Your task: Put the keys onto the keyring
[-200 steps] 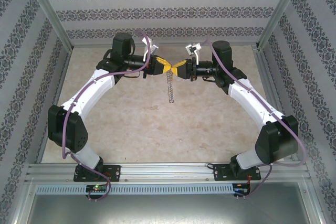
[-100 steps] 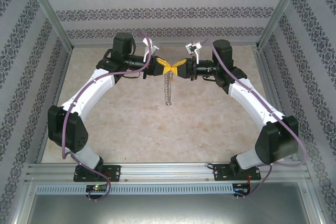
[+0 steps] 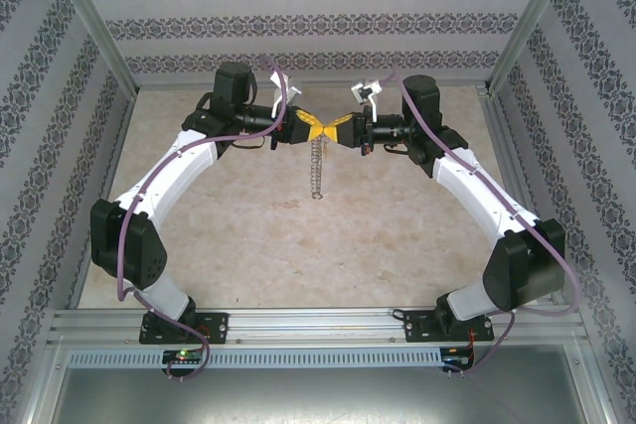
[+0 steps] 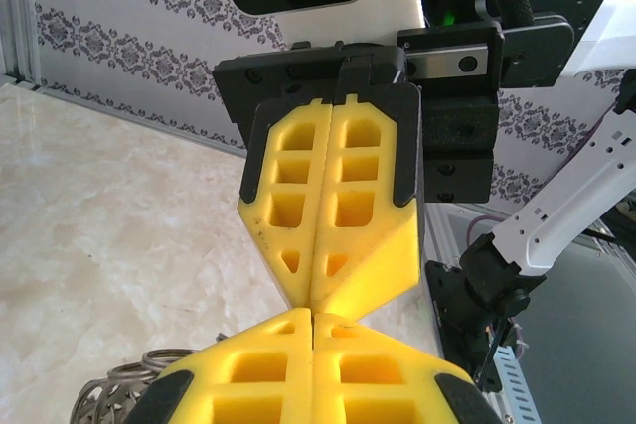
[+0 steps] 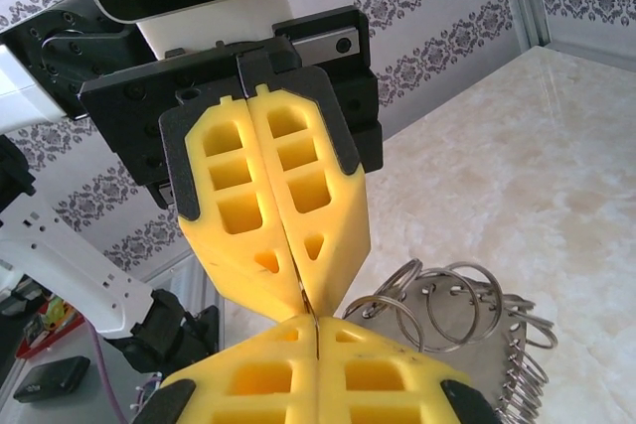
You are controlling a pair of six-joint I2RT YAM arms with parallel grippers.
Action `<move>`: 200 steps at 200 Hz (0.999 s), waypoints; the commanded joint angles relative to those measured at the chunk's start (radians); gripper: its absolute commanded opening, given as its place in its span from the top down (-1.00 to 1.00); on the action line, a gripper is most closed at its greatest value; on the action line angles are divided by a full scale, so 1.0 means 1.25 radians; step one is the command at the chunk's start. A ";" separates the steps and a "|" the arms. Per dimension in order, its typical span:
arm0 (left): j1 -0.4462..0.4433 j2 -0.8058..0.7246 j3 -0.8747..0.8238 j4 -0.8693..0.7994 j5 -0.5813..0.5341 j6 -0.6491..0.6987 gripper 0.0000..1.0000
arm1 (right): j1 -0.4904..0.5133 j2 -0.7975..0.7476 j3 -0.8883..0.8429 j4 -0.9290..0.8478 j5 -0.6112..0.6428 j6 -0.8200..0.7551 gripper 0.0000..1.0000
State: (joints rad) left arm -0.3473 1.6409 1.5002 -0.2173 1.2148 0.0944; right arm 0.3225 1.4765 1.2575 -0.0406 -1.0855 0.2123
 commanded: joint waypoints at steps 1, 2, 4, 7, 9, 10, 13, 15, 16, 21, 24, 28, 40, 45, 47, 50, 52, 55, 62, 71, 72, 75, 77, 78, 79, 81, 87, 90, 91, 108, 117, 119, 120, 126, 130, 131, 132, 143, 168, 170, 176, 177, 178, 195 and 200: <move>-0.020 -0.022 0.012 0.052 0.017 -0.021 0.73 | -0.006 0.012 0.063 -0.110 0.040 -0.092 1.00; -0.020 -0.022 0.011 0.053 0.015 -0.021 0.71 | -0.006 0.013 0.066 -0.117 0.041 -0.098 1.00; -0.020 -0.024 0.011 0.055 0.013 -0.021 0.67 | -0.006 0.014 0.075 -0.136 0.047 -0.112 1.00; -0.020 -0.026 0.009 0.057 0.007 -0.021 0.60 | -0.006 0.015 0.083 -0.151 0.051 -0.124 1.00; -0.019 -0.028 0.009 0.057 0.004 -0.020 0.56 | -0.005 0.017 0.092 -0.171 0.056 -0.140 1.00; -0.018 -0.028 0.008 0.057 0.003 -0.020 0.54 | -0.005 0.017 0.092 -0.171 0.056 -0.140 1.00; -0.017 -0.030 0.006 0.058 -0.001 -0.018 0.51 | -0.005 0.017 0.102 -0.191 0.061 -0.154 1.00; -0.017 -0.033 0.004 0.059 -0.005 -0.017 0.50 | -0.006 0.019 0.111 -0.212 0.064 -0.169 1.00; -0.017 -0.034 0.004 0.059 -0.006 -0.017 0.49 | -0.006 0.019 0.111 -0.212 0.064 -0.169 1.00; -0.015 -0.037 0.004 0.060 -0.013 -0.016 0.43 | -0.006 0.022 0.126 -0.240 0.072 -0.190 1.00; -0.013 -0.039 0.004 0.059 -0.014 -0.015 0.41 | -0.006 0.023 0.134 -0.254 0.077 -0.200 1.00; -0.012 -0.041 0.004 0.055 -0.015 -0.013 0.37 | -0.005 0.025 0.143 -0.271 0.084 -0.213 1.00; -0.004 -0.045 0.015 0.027 -0.014 0.010 0.30 | -0.005 0.031 0.174 -0.329 0.102 -0.259 1.00; -0.001 -0.045 0.023 0.006 -0.013 0.023 0.29 | -0.004 0.036 0.191 -0.360 0.109 -0.278 1.00; 0.002 -0.044 0.027 -0.002 -0.012 0.028 0.28 | -0.004 0.038 0.197 -0.372 0.112 -0.286 1.00; 0.004 -0.044 0.032 -0.016 -0.010 0.039 0.27 | -0.003 0.040 0.208 -0.390 0.117 -0.296 1.00; 0.005 -0.045 0.037 -0.027 -0.008 0.045 0.27 | -0.003 0.042 0.214 -0.400 0.119 -0.304 1.00; 0.007 -0.044 0.043 -0.044 -0.005 0.056 0.27 | -0.001 0.046 0.223 -0.416 0.124 -0.316 1.00; 0.012 -0.040 0.059 -0.083 0.004 0.079 0.24 | 0.001 0.055 0.247 -0.454 0.136 -0.340 1.00; 0.017 -0.032 0.086 -0.144 0.018 0.121 0.22 | 0.007 0.069 0.282 -0.510 0.150 -0.378 1.00; 0.018 -0.030 0.090 -0.152 0.018 0.125 0.22 | 0.008 0.071 0.285 -0.516 0.153 -0.381 1.00; 0.020 -0.027 0.100 -0.173 0.018 0.137 0.21 | 0.010 0.075 0.298 -0.536 0.158 -0.395 1.00; 0.020 -0.025 0.106 -0.186 0.019 0.145 0.21 | 0.012 0.080 0.306 -0.551 0.164 -0.403 1.00; 0.021 -0.024 0.110 -0.193 0.020 0.148 0.21 | 0.013 0.082 0.310 -0.556 0.166 -0.407 1.00; 0.022 -0.022 0.113 -0.199 0.020 0.152 0.21 | 0.015 0.084 0.314 -0.561 0.169 -0.411 1.00; 0.022 -0.019 0.119 -0.210 0.022 0.159 0.21 | 0.017 0.086 0.323 -0.571 0.174 -0.416 1.00; 0.024 -0.009 0.135 -0.248 0.031 0.182 0.21 | 0.020 0.099 0.345 -0.603 0.187 -0.435 1.00; 0.026 -0.004 0.147 -0.268 0.034 0.194 0.22 | 0.023 0.105 0.357 -0.619 0.191 -0.445 1.00; 0.026 -0.002 0.150 -0.274 0.036 0.199 0.22 | 0.024 0.108 0.360 -0.624 0.192 -0.448 1.00; 0.030 0.026 0.188 -0.342 0.053 0.240 0.21 | 0.039 0.145 0.426 -0.708 0.214 -0.493 1.00; 0.031 0.042 0.210 -0.382 0.061 0.267 0.22 | 0.048 0.159 0.460 -0.742 0.224 -0.513 1.00; 0.031 0.045 0.215 -0.389 0.062 0.270 0.22 | 0.050 0.163 0.466 -0.750 0.226 -0.518 1.00; 0.030 0.047 0.217 -0.391 0.062 0.272 0.22 | 0.051 0.165 0.468 -0.752 0.228 -0.519 1.00; 0.032 0.058 0.231 -0.416 0.064 0.285 0.22 | 0.057 0.174 0.485 -0.769 0.237 -0.527 1.00; 0.032 0.065 0.240 -0.434 0.069 0.298 0.22 | 0.060 0.179 0.494 -0.778 0.242 -0.532 1.00; 0.032 0.066 0.243 -0.438 0.070 0.301 0.23 | 0.061 0.181 0.496 -0.780 0.243 -0.534 1.00; 0.032 0.068 0.245 -0.443 0.072 0.304 0.23 | 0.061 0.183 0.499 -0.783 0.243 -0.535 1.00; 0.034 0.088 0.274 -0.493 0.078 0.335 0.24 | 0.068 0.195 0.520 -0.803 0.246 -0.544 1.00; 0.037 0.119 0.303 -0.550 0.084 0.371 0.26 | 0.081 0.208 0.538 -0.815 0.251 -0.553 1.00; 0.038 0.119 0.304 -0.550 0.084 0.372 0.26 | 0.082 0.208 0.538 -0.816 0.250 -0.554 1.00; 0.038 0.119 0.302 -0.552 0.085 0.375 0.27 | 0.083 0.208 0.539 -0.818 0.249 -0.554 1.00; 0.040 0.119 0.301 -0.552 0.085 0.376 0.27 | 0.083 0.209 0.539 -0.819 0.249 -0.554 1.00; 0.040 0.119 0.300 -0.553 0.086 0.376 0.28 | 0.083 0.208 0.539 -0.818 0.249 -0.554 1.00; 0.049 0.118 0.290 -0.549 0.091 0.378 0.30 | 0.085 0.206 0.536 -0.818 0.245 -0.554 1.00; 0.052 0.118 0.287 -0.548 0.093 0.379 0.30 | 0.086 0.204 0.535 -0.817 0.244 -0.554 1.00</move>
State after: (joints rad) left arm -0.3061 1.7966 1.8462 -0.8326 1.2816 0.5022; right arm 0.4217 1.7359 1.8908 -1.0336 -0.7731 -0.4488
